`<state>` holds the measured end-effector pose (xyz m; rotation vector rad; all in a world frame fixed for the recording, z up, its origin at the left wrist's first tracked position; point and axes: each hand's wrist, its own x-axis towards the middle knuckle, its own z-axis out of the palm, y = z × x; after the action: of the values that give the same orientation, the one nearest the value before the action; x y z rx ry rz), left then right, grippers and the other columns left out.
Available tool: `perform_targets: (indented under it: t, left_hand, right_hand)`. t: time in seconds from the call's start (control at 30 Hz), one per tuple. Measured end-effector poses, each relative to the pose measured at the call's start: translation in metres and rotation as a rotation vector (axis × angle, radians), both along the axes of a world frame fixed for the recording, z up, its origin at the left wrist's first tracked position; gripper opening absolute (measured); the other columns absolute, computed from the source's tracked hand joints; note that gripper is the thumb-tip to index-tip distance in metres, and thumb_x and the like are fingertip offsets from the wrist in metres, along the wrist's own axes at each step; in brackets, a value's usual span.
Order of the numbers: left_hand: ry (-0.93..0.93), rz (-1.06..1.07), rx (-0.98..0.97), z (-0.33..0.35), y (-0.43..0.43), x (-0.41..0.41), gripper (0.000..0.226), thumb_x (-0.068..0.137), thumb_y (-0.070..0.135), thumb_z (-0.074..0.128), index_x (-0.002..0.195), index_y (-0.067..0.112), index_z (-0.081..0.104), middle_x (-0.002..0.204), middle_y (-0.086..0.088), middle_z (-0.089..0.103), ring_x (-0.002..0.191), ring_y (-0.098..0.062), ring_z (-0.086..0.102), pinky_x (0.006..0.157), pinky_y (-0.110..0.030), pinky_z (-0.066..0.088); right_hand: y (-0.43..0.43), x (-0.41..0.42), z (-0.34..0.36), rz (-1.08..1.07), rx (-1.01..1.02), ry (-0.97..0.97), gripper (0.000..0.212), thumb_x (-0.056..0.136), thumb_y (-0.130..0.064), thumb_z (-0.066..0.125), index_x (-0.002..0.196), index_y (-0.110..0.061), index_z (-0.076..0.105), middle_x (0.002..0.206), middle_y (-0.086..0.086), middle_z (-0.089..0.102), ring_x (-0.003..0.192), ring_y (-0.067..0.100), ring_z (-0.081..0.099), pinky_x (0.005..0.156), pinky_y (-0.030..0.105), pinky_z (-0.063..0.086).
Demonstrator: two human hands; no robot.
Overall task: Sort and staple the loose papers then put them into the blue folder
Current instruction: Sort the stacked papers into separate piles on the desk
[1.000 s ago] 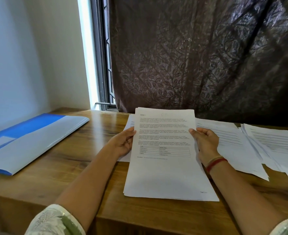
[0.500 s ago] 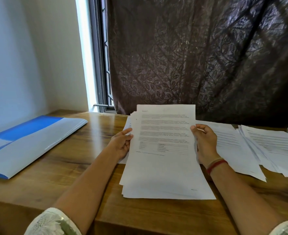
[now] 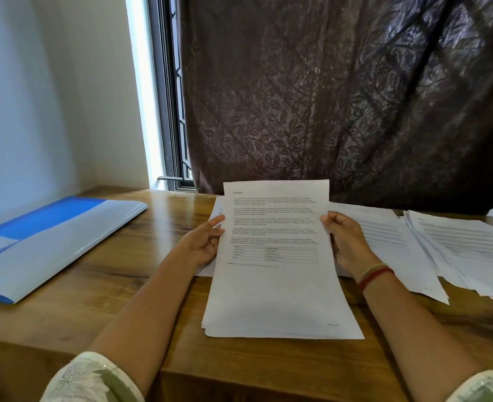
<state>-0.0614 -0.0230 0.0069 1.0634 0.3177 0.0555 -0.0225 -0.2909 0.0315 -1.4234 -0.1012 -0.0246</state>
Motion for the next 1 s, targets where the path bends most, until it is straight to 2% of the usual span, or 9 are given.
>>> perform_targets:
  t: [0.07, 0.23, 0.33, 0.43, 0.57, 0.67, 0.8, 0.93, 1.0]
  left_hand:
    - [-0.01, -0.009, -0.009, 0.0, 0.0, -0.001, 0.043, 0.098, -0.003, 0.048, 0.14, 0.011, 0.049, 0.125, -0.016, 0.064, 0.12, -0.033, 0.059, 0.103, -0.049, 0.047]
    - [-0.038, 0.009, -0.011, -0.005, 0.001, 0.003, 0.031, 0.096, 0.005, 0.056, 0.126, 0.008, 0.06, 0.116, -0.017, 0.068, 0.114, -0.033, 0.062, 0.101, -0.046, 0.048]
    - [-0.069, 0.03, -0.031, -0.005, -0.003, 0.002, 0.016, 0.091, 0.015, 0.063, 0.106, 0.008, 0.063, 0.113, -0.016, 0.071, 0.101, -0.031, 0.066, 0.095, -0.044, 0.051]
    - [-0.075, 0.015, 0.05, -0.005, 0.0, 0.003, 0.034, 0.089, 0.019, 0.068, 0.121, 0.008, 0.062, 0.121, -0.016, 0.067, 0.109, -0.035, 0.065, 0.083, -0.05, 0.055]
    - [-0.087, 0.036, 0.118, -0.005, 0.004, 0.003, 0.033, 0.086, -0.006, 0.058, 0.117, 0.006, 0.063, 0.119, -0.017, 0.067, 0.109, -0.038, 0.064, 0.079, -0.051, 0.057]
    - [-0.101, 0.054, 0.099, -0.004, -0.001, -0.002, 0.022, 0.085, -0.01, 0.054, 0.099, 0.006, 0.058, 0.108, -0.018, 0.068, 0.104, -0.038, 0.066, 0.081, -0.052, 0.056]
    - [-0.133, 0.038, 0.101, -0.002, -0.006, -0.003, 0.027, 0.086, -0.01, 0.053, 0.108, 0.003, 0.057, 0.122, -0.022, 0.064, 0.111, -0.04, 0.063, 0.085, -0.05, 0.056]
    - [-0.12, 0.038, 0.119, -0.002, -0.007, -0.003, 0.026, 0.087, -0.009, 0.053, 0.109, 0.004, 0.056, 0.121, -0.02, 0.065, 0.109, -0.038, 0.064, 0.091, -0.052, 0.054]
    - [-0.12, 0.041, 0.131, -0.001, -0.008, -0.004, 0.022, 0.087, -0.009, 0.053, 0.105, 0.004, 0.056, 0.119, -0.019, 0.066, 0.107, -0.038, 0.065, 0.089, -0.051, 0.055]
  right_hand:
    - [-0.002, 0.0, 0.001, 0.04, 0.02, 0.003, 0.018, 0.1, -0.017, 0.049, 0.086, -0.016, 0.06, 0.091, 0.004, 0.071, 0.078, 0.02, 0.067, 0.058, 0.029, 0.055]
    - [-0.001, 0.003, -0.004, 0.005, -0.043, 0.043, 0.014, 0.097, -0.016, 0.054, 0.09, -0.013, 0.066, 0.102, 0.013, 0.071, 0.093, 0.032, 0.066, 0.087, 0.049, 0.055]
    - [0.002, 0.004, -0.007, -0.061, -0.091, 0.042, 0.013, 0.095, -0.013, 0.058, 0.098, -0.004, 0.066, 0.103, 0.015, 0.07, 0.091, 0.032, 0.066, 0.085, 0.049, 0.056]
    - [0.003, 0.006, -0.007, -0.063, -0.101, 0.033, 0.017, 0.096, -0.015, 0.057, 0.104, -0.002, 0.064, 0.103, 0.013, 0.07, 0.091, 0.03, 0.066, 0.082, 0.043, 0.057]
    - [0.005, 0.005, -0.002, -0.016, -0.069, 0.044, 0.016, 0.095, -0.019, 0.059, 0.106, -0.008, 0.064, 0.104, 0.009, 0.07, 0.097, 0.03, 0.066, 0.087, 0.043, 0.056]
    - [0.006, 0.0, -0.001, -0.004, 0.018, 0.031, 0.014, 0.096, -0.025, 0.056, 0.099, -0.014, 0.064, 0.101, 0.007, 0.07, 0.093, 0.025, 0.065, 0.082, 0.039, 0.057]
    - [0.005, -0.005, 0.0, -0.014, 0.16, 0.076, 0.032, 0.099, -0.046, 0.044, 0.091, -0.023, 0.065, 0.091, -0.002, 0.07, 0.088, 0.021, 0.064, 0.068, 0.033, 0.051]
    - [0.007, -0.004, -0.002, -0.042, 0.169, 0.115, 0.01, 0.092, -0.029, 0.062, 0.089, -0.02, 0.063, 0.09, 0.004, 0.069, 0.084, 0.024, 0.062, 0.081, 0.041, 0.054]
    - [0.006, -0.001, -0.005, -0.038, 0.159, 0.101, 0.016, 0.089, -0.027, 0.066, 0.103, -0.02, 0.066, 0.099, 0.006, 0.07, 0.092, 0.026, 0.064, 0.076, 0.04, 0.056]
